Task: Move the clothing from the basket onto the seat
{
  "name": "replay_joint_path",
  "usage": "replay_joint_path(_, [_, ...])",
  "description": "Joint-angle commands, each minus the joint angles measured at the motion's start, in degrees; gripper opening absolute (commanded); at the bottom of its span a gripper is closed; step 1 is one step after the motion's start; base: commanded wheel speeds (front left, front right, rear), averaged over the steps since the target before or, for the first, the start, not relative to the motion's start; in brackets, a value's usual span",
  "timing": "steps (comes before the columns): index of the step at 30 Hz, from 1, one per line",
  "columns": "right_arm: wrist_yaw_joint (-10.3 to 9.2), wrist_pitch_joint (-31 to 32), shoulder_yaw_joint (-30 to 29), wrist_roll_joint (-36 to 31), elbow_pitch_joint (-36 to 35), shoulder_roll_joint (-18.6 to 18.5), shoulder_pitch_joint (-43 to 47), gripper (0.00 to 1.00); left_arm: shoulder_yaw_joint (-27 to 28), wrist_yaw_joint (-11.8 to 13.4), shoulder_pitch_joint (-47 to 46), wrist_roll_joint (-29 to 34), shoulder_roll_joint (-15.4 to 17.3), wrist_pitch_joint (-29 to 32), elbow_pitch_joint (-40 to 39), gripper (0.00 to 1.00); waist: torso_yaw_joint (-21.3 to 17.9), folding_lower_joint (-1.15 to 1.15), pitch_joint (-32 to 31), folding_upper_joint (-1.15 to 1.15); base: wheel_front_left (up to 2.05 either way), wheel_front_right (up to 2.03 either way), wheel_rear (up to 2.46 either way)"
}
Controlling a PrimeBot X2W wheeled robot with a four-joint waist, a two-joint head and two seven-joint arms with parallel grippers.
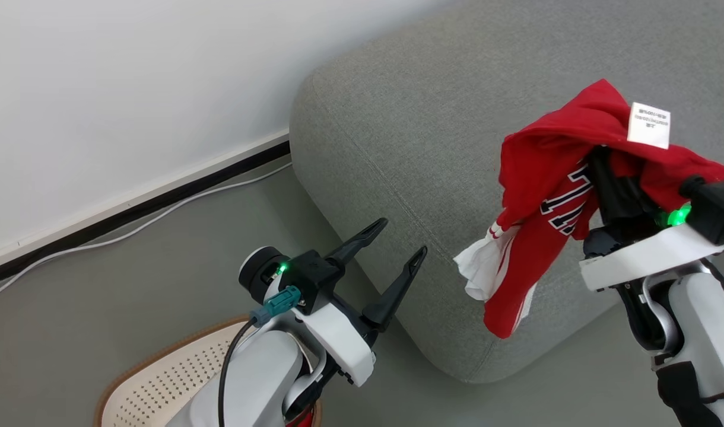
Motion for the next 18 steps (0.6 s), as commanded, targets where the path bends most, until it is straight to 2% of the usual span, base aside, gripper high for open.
replay_joint_path(1, [0.23, -0.35, -0.39, -0.65, -2.29, -0.67, 0.43, 0.00, 1.72, -0.40, -2.89, -0.44, 0.46, -0.34, -1.16, 1.00, -0.35, 0.00, 0.46, -0.01, 0.00, 0.00, 0.00])
replay_joint_path(9, [0.23, -0.35, -5.81, -1.92, -3.34, -2.13, 0.75, 0.00, -0.69, -0.40, -5.82, -1.00, 0.31, -0.35, -0.39, 1.00, -1.09, 0.00, 4.46, -0.01, 0.00, 0.00, 0.00])
replay_joint_path(18, [0.23, -0.35, -10.36, -3.00, 2.38, -4.74, -11.94, 0.00, -1.41, -0.40, -8.84, 0.51, 2.07, -0.35, 0.10, 1.00, -1.25, 0.00, 14.39, -0.01, 0.00, 0.00, 0.00])
